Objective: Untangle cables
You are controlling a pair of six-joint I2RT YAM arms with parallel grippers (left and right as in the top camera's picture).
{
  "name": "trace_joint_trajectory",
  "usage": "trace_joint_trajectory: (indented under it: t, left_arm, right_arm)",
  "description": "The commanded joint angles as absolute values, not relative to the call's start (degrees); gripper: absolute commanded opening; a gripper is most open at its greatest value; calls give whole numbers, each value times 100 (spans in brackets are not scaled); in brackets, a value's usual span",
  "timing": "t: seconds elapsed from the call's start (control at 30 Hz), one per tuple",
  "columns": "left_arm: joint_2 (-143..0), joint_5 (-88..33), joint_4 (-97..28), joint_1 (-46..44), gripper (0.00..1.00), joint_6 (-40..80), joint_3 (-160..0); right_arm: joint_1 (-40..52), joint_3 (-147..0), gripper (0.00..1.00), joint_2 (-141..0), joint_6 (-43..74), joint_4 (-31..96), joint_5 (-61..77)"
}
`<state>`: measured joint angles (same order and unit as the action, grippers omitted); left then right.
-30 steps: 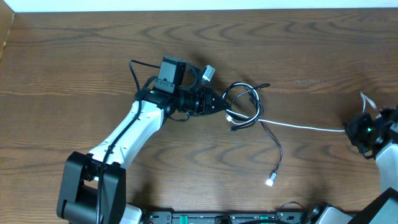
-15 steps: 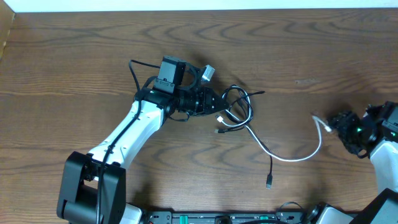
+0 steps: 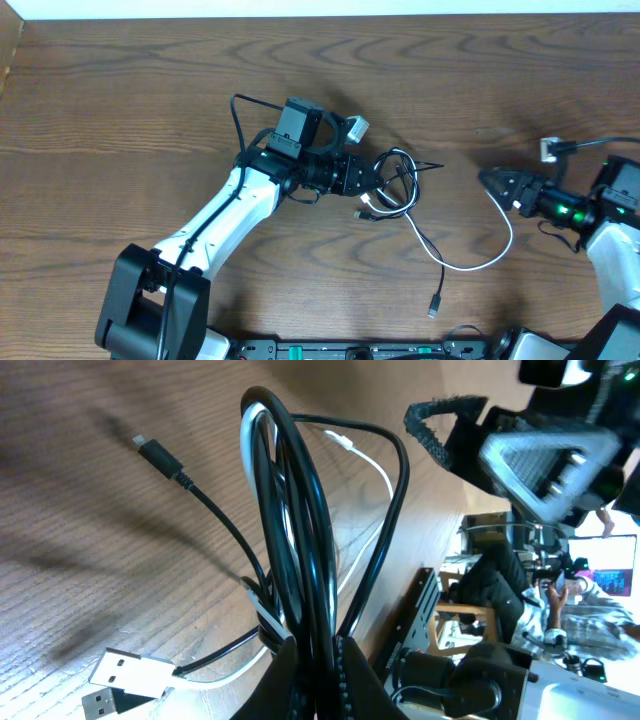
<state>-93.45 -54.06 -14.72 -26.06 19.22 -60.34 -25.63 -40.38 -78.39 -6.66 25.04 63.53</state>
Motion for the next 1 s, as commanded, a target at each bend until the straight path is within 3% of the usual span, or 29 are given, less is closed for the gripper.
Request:
trace_joint_trajectory:
  t: [0.0, 0.17, 0.3, 0.4, 0.6, 0.87, 0.97]
  left_arm:
    - [-9378, -5345, -1446, -2749, 7, 1774, -6003]
    - [-9378, -5345, -1382, -3004, 7, 1627, -6003]
    - [-9378, -5393, -1247, -3135, 8, 1629, -6005]
    - [-9378, -5808, -1098, -3205, 7, 1627, -6005]
    - [-9378, -6388, -1020, -3315, 7, 1459, -6005]
    - [-9378, -6340, -1020, -3409, 8, 1461, -6005]
    - [-9378, -6311, -1020, -3404, 8, 1461, -6005]
  right_arm:
    - [-1994, -4038, 79, -7887, -1210, 2512, 7376]
    - [-1092, -4038, 73, -7887, -1015, 2519, 7397]
    - [-569, -4038, 72, -7887, -130, 2504, 6624]
    - [-314, -4038, 71, -7887, 646, 2475, 5710]
    - [-110, -4038, 71, -7887, 1479, 2121, 5605]
    - [-19, -4038, 38, -7887, 2043, 1848, 5614]
    - [-5, -4038, 30, -7887, 2043, 1857, 5730]
